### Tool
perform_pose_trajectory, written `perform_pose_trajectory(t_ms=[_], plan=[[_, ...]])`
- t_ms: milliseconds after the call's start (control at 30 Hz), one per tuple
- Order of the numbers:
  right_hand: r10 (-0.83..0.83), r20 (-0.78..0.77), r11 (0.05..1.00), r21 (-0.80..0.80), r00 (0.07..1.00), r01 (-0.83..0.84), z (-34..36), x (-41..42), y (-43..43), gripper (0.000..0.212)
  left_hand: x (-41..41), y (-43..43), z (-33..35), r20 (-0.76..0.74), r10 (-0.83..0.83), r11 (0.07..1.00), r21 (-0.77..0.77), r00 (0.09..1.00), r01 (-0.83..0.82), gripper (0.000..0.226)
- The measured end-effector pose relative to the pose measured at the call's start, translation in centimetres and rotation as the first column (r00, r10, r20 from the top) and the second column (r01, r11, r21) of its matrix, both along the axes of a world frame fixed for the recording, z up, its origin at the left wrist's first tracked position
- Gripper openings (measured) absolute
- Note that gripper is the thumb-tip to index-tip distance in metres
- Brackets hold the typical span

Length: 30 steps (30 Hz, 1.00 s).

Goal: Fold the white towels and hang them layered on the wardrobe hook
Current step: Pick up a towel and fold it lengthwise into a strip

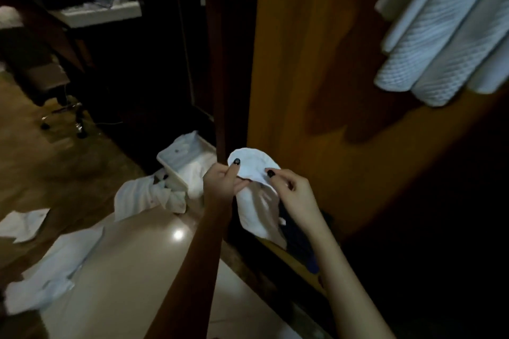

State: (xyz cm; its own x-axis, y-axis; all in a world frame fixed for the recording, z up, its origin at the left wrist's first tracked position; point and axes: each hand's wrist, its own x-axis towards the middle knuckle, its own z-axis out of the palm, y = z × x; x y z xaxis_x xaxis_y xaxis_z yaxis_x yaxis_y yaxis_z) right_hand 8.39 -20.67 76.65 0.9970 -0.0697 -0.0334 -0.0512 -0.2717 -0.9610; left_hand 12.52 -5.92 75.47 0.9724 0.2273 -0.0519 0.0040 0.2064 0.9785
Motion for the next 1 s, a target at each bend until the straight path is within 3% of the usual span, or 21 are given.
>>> perform_pose_trajectory(t_ms=[67,133,300,400,500,600,667,900,1000], plan=[[0.002,0.006,0.999,-0.050,1.000,-0.002,1.5,-0.9,-0.6,0.030,-0.5,-1.2,1.1,-0.091,-0.042,0.996,-0.084,0.995,0.035,0.020],[-0.060,0.048,0.990,-0.122,0.997,0.066,2.8,-1.6,-0.8,0.028,-0.6,-1.9,2.1,-0.074,-0.120,0.987,-0.120,0.990,0.110,0.023],[-0.226,0.201,0.948,-0.181,0.953,0.263,5.2,-2.6,-1.4,0.019,0.6,-2.1,4.5,-0.018,-0.169,0.985,-0.038,0.985,0.168,0.021],[-0.264,0.245,0.944,-0.132,0.933,0.302,6.4,-3.2,-0.6,0.020,1.5,-1.0,6.3,0.140,-0.252,0.957,0.181,0.958,0.225,0.021],[-0.284,0.270,0.936,-0.130,0.920,0.327,7.7,-3.7,0.2,0.023,2.3,0.9,7.6,0.305,-0.402,0.869,0.424,0.864,0.254,0.016],[-0.278,0.249,0.920,-0.209,0.928,0.331,8.7,-4.1,1.0,0.020,3.0,2.8,7.4,0.289,-0.631,0.709,0.593,0.720,0.383,0.036],[-0.290,0.224,0.915,-0.221,0.930,0.338,9.2,-4.5,1.5,0.018,3.4,3.2,7.2,0.210,-0.735,0.594,0.660,0.645,0.461,0.029],[-0.491,0.182,0.812,-0.258,0.852,0.523,8.3,-8.1,1.8,0.011,2.8,3.6,5.4,0.201,-0.799,0.558,0.597,0.566,0.576,0.019],[-0.575,0.175,0.749,-0.279,0.799,0.601,7.2,-9.8,2.1,0.022,1.9,3.3,5.6,0.237,-0.830,0.539,0.577,0.506,0.613,0.015]])
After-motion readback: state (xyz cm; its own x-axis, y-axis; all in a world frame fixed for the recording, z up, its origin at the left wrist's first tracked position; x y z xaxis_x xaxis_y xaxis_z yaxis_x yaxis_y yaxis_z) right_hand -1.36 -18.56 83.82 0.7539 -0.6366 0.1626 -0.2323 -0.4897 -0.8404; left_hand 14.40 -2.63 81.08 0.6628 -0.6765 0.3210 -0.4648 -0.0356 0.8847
